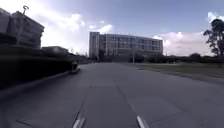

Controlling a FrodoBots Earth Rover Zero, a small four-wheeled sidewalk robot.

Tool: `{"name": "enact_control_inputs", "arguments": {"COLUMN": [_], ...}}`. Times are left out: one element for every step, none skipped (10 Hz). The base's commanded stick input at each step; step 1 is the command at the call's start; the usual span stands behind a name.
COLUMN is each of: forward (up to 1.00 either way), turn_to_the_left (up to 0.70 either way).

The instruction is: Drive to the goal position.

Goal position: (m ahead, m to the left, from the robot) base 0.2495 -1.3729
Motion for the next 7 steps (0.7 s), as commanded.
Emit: {"name": "enact_control_inputs", "arguments": {"forward": [0.70, 0.70, 0.70, 0.70, 0.70, 0.70, 0.73], "turn_to_the_left": [0.00, 0.00, 0.00, 0.00, 0.00, 0.00, 0.00]}}
